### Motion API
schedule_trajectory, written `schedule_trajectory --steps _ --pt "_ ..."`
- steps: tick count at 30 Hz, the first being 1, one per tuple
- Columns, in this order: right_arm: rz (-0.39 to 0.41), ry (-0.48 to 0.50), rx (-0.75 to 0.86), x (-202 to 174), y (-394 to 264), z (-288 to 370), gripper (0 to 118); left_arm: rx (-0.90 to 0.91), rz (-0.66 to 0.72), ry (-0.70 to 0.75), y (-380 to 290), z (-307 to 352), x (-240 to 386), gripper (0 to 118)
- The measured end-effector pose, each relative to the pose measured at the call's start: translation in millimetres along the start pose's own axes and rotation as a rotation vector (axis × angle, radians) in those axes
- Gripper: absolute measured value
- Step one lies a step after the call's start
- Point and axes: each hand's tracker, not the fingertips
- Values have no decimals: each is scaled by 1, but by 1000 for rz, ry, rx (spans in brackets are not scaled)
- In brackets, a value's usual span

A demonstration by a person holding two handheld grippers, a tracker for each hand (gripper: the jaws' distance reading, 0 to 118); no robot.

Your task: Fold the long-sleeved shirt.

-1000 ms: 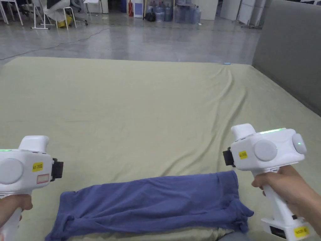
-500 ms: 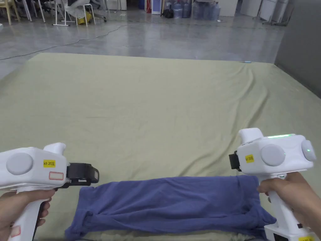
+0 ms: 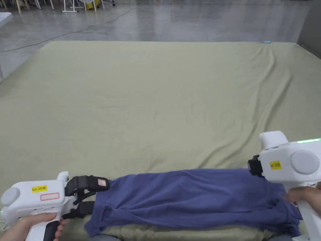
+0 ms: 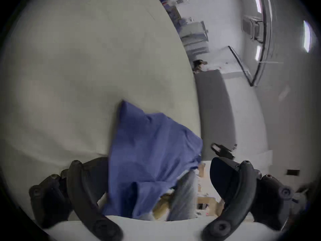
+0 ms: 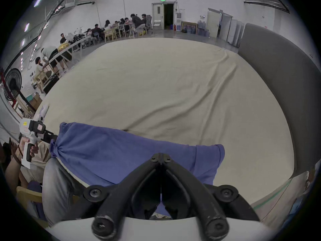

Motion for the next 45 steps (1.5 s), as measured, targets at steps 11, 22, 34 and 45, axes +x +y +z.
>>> schedule_trajectory --steps 11,22,34,45 --pt "-33 -8 6 -3 -5 6 0 -39 -111 53 -13 -80 21 94" --pt "-37 -20 4 0 -4 13 0 72 -227 265 -11 -51 38 0" --pt "2 5 11 -13 3 8 0 216 -204 513 13 51 68 0" --pt "20 -4 29 -4 0 15 0 5 -396 257 -87 -65 205 0"
